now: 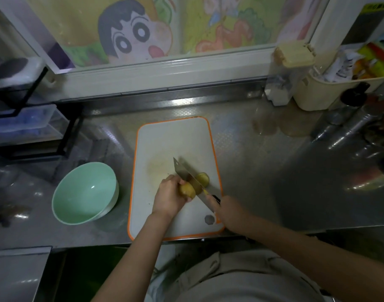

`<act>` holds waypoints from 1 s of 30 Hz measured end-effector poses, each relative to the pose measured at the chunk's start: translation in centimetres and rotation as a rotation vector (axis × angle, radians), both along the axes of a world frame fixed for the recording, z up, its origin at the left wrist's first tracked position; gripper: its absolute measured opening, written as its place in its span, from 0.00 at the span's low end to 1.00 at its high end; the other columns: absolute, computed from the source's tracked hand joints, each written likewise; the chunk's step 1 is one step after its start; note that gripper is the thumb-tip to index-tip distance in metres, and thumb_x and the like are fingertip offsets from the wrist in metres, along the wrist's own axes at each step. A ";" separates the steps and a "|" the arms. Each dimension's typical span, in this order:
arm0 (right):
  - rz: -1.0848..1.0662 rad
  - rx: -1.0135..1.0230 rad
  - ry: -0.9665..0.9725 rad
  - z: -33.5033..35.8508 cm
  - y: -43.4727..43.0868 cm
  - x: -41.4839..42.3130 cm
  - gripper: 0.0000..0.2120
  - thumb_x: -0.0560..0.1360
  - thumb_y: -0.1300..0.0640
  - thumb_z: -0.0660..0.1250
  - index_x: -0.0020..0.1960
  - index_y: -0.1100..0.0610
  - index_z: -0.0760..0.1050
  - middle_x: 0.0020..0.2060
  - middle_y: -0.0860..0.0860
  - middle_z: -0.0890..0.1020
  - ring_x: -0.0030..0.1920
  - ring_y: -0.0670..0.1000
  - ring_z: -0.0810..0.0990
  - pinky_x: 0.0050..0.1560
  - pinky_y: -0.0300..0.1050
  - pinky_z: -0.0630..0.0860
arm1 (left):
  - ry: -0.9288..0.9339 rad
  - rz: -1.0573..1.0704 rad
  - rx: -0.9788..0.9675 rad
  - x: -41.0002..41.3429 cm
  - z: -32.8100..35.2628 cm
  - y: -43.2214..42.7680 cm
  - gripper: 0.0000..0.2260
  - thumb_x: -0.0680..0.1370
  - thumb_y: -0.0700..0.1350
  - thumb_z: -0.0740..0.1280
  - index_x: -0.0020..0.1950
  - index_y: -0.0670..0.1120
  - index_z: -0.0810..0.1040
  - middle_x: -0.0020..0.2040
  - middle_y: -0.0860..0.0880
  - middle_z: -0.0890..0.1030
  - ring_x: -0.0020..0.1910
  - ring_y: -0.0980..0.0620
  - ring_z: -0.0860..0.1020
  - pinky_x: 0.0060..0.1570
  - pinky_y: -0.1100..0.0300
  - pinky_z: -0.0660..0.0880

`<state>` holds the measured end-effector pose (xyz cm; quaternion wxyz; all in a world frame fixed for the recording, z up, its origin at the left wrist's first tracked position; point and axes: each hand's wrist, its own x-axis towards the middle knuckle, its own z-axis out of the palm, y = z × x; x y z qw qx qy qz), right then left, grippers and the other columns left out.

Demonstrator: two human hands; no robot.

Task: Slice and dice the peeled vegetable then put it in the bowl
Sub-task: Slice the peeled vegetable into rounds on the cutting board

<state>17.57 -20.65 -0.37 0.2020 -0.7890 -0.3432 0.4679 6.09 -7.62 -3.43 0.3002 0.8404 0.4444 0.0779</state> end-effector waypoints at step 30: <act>-0.110 0.117 0.031 -4.7 2.9 -1.2 0.20 0.81 0.46 0.55 0.32 0.51 0.63 0.30 0.50 0.70 0.30 0.45 0.68 0.36 0.41 0.68 | -0.005 -0.043 0.029 -0.4 -0.5 0.5 0.18 0.61 0.39 0.78 0.48 0.41 0.78 0.49 0.45 0.78 0.50 0.47 0.75 0.47 0.65 0.66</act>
